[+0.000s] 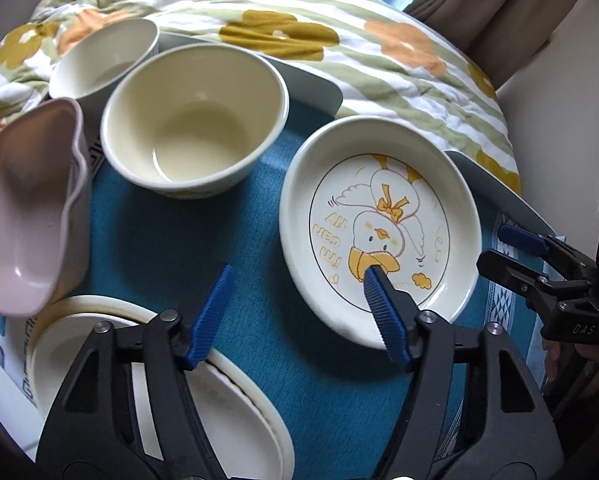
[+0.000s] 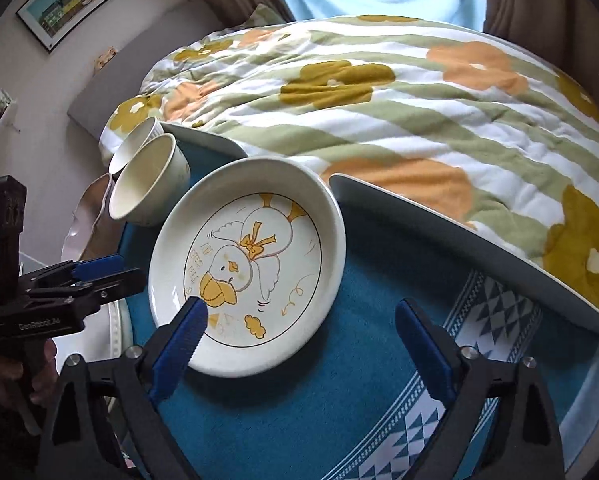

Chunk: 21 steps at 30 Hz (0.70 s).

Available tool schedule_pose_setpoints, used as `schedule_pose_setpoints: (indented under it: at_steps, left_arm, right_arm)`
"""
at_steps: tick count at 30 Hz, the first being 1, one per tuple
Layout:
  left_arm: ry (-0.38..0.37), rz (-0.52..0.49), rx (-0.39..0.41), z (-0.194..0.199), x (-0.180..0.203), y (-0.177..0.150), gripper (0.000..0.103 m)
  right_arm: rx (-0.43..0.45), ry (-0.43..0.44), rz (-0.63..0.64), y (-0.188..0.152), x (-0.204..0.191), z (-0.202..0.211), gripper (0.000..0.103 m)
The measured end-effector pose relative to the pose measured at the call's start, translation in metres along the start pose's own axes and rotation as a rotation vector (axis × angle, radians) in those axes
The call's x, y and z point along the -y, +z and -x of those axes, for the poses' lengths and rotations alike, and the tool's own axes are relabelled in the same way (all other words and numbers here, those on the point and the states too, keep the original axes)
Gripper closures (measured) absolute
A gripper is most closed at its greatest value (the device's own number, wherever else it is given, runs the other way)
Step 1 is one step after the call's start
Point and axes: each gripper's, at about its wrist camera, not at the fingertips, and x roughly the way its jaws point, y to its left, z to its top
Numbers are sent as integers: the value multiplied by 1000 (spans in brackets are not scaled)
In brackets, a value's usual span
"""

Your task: Organize plates and bowls

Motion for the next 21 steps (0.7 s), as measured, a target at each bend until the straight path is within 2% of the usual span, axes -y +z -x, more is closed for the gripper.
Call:
schedule_pose_setpoints:
  at_steps: [3,5,7,9,13,17,21]
  left_arm:
    - [-2,27,-17,-15,1,-2,54]
    - [2,31,-18,-21,3,-3,56]
    - [-2,37,-16,-24,3,-3,65]
    - [-4,43,-21,-27,3,-3,75]
    - [-10,56,-17,-32,4,-4,85]
    - [-10,72,-5,-32,3,-3,86]
    - [-1,71,-4,-32,5,-2,86]
  right_arm:
    - [-35,10,36,4,4,-17,44]
    - [-40,29,46,5,7,-23,48]
    - [-36,33,51,6,9,-28,55]
    - [-29,53,45,7,12,-31,70]
    - [-6,64,46,12,17,-33,79]
    - [1,71,53,15,21,-34,87]
    - [-8,100,37,16,23,-38,87]
